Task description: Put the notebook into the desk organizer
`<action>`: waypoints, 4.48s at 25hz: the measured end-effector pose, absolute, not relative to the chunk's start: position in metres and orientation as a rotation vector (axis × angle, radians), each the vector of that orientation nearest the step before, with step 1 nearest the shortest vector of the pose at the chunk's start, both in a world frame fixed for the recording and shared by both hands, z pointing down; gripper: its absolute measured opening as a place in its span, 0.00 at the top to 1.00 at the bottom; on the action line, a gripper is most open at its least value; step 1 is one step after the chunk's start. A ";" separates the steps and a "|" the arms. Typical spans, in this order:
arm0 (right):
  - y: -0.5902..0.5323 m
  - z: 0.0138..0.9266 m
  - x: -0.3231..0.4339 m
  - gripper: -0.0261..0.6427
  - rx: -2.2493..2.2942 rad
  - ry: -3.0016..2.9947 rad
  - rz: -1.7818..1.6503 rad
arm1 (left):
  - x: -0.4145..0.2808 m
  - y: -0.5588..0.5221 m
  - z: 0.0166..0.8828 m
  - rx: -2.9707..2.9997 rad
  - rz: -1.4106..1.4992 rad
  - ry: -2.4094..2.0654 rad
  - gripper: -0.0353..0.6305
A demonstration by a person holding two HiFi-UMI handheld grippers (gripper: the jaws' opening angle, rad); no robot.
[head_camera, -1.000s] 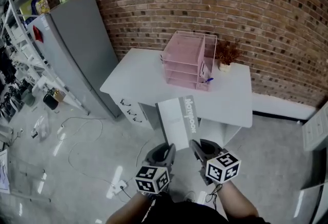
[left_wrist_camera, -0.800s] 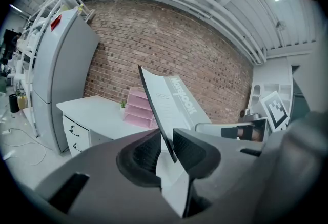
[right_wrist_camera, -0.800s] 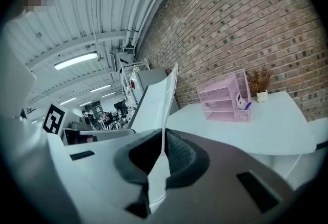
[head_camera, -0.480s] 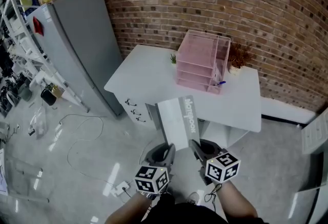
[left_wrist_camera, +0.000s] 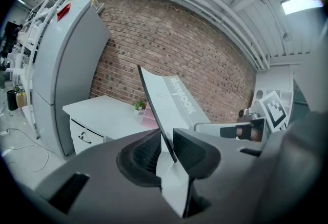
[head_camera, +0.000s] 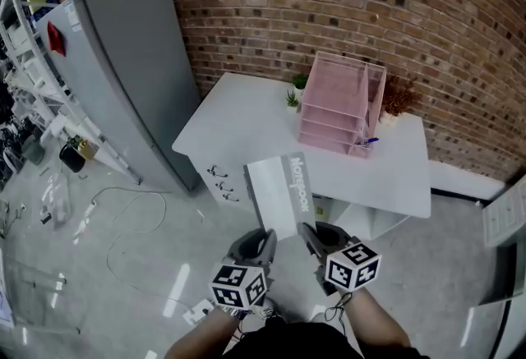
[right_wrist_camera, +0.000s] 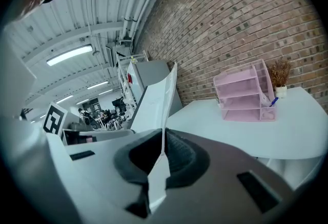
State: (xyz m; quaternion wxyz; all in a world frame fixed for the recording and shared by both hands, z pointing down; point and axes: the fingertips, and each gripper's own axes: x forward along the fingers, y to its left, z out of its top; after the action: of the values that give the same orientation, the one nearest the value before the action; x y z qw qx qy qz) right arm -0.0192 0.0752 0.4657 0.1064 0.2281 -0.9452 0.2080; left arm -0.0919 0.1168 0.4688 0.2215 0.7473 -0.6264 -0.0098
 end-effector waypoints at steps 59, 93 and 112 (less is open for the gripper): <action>-0.201 0.593 0.038 0.94 0.620 -2.501 1.213 | -0.036 -0.159 0.581 1.869 0.169 -1.551 0.84; -0.315 0.567 0.007 0.94 1.146 -2.523 1.447 | -0.089 -0.295 0.569 2.159 0.306 -1.317 0.81; -0.356 0.557 0.001 0.94 1.352 -2.537 1.372 | -0.064 -0.322 0.551 2.426 0.319 -1.173 0.81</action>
State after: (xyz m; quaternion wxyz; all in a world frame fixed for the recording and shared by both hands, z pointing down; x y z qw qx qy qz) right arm 0.0014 -0.3561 0.5569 -0.0218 0.4243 -0.7962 0.4307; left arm -0.0640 -0.3223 0.5513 0.2126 0.8736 -0.4224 0.1149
